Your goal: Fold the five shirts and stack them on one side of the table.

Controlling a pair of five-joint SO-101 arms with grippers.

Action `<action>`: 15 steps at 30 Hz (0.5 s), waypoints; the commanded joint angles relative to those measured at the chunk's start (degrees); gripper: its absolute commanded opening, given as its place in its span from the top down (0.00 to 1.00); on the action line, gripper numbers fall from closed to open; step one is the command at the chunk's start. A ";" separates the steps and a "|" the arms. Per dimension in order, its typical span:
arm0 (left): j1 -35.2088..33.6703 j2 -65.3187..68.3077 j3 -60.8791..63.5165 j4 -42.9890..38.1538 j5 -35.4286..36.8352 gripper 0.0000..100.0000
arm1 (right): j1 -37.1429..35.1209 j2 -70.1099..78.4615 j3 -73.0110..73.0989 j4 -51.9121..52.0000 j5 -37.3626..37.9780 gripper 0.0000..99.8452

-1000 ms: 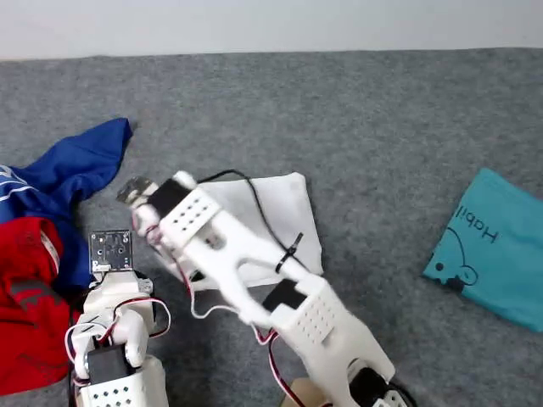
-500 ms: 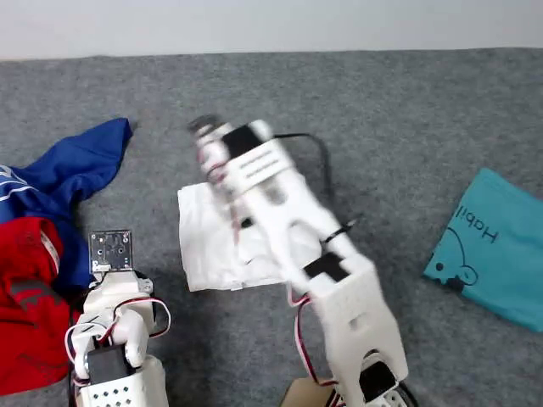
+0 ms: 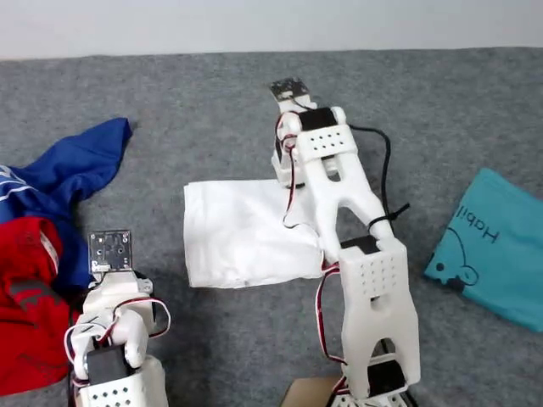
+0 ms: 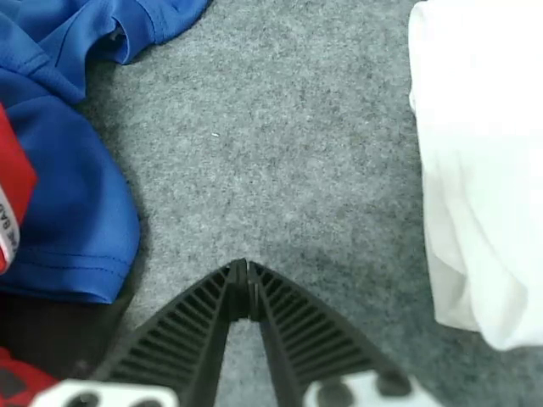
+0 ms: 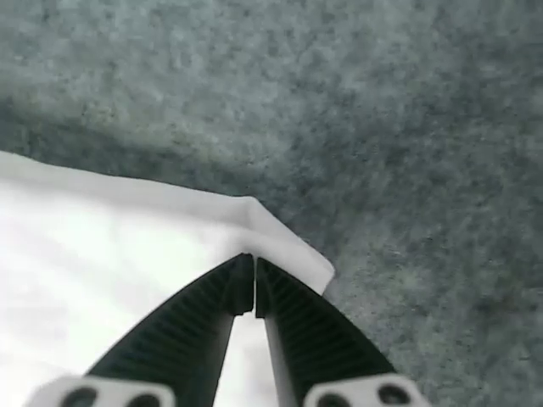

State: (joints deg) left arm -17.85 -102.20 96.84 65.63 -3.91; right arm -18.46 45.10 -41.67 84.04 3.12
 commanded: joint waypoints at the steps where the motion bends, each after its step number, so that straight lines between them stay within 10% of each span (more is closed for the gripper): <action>1: -0.26 -0.18 -0.22 0.35 0.53 0.99 | 0.48 -1.63 -2.99 -1.01 1.05 0.99; 15: -0.26 -0.18 -0.22 0.35 0.53 0.99 | 3.30 -8.31 -2.99 0.31 2.99 0.99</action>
State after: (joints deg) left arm -17.85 -102.20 96.84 65.63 -3.91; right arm -13.54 44.66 -41.67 82.20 5.49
